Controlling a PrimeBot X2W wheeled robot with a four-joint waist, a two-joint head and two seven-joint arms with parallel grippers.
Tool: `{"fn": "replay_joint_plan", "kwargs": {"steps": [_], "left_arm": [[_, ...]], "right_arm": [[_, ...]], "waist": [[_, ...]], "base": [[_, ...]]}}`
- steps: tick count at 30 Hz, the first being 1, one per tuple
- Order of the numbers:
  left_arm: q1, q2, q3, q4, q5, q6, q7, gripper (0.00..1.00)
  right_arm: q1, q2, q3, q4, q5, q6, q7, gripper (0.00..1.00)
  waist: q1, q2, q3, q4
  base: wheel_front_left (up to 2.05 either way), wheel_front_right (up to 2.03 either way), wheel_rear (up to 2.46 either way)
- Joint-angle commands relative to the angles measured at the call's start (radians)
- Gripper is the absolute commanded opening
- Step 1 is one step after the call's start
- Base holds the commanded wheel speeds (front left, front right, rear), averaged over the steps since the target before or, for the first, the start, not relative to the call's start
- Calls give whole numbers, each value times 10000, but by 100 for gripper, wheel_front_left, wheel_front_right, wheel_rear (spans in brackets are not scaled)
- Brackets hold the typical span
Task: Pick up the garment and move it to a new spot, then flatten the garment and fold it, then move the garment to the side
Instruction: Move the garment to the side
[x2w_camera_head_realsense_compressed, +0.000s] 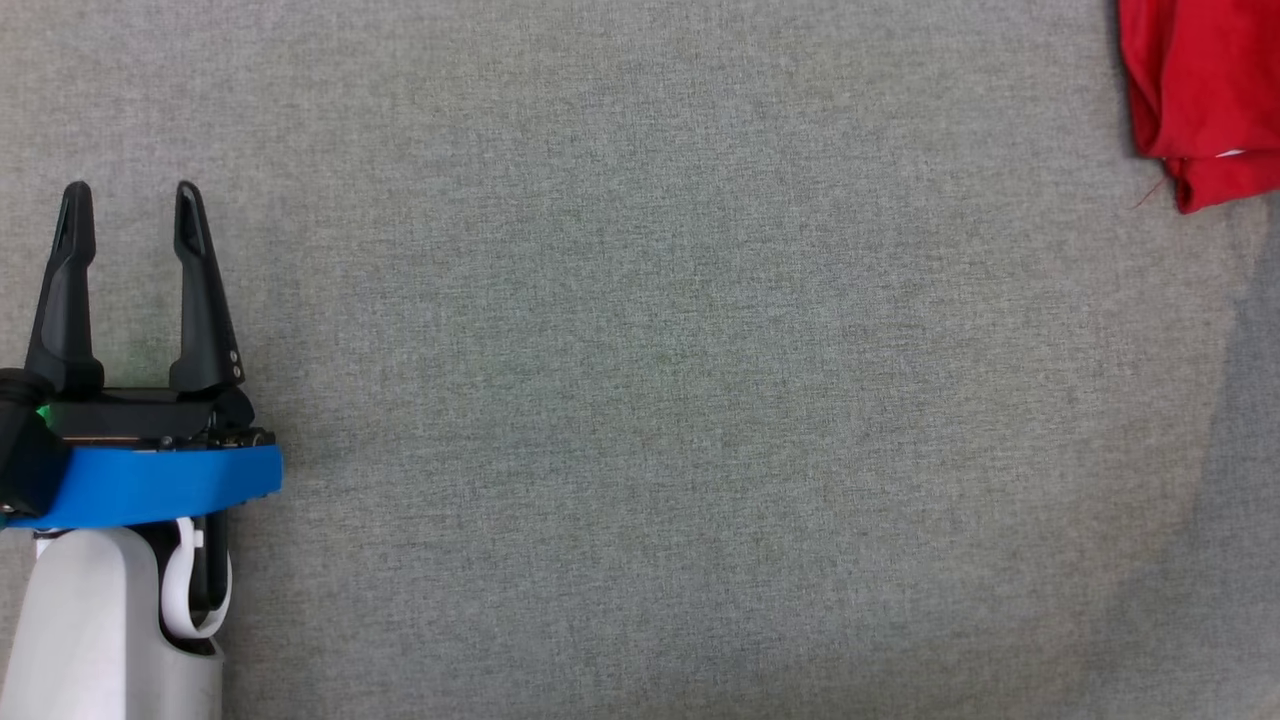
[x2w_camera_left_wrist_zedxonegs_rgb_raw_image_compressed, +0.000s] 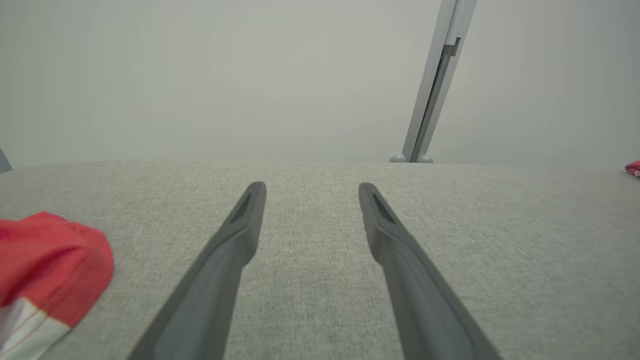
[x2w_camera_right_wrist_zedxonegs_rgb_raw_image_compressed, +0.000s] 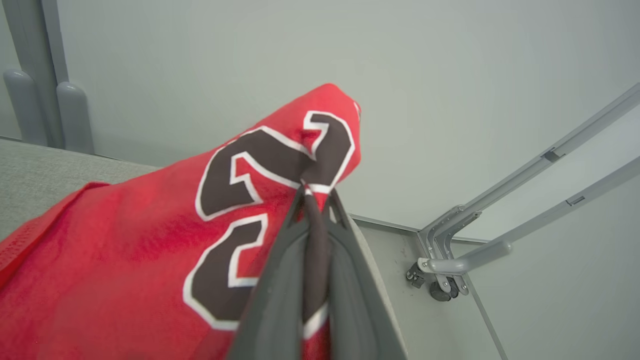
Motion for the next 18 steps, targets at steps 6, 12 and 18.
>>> {"fn": "replay_joint_plan", "kwargs": {"steps": [6, 12, 18], "left_arm": [[-211, -45, 68, 54, -49, -21, -26, 100], [114, -154, 223, 207, -1, -21, -24, 100], [532, -331, 407, 338, 94, -21, -24, 100]], "right_arm": [[-64, 211, -357, 17, -481, -4, -296, 100], [235, 555, -335, -42, -719, -4, -948, 100], [583, 1205, 102, -96, -479, -4, -1564, 100]], "waist": [[-1, 0, -116, -6], [-1, 0, -703, 32], [-1, 0, -1443, 97]], "base": [[0, 0, 0], [0, 0, 0], [0, 0, 0]]}}
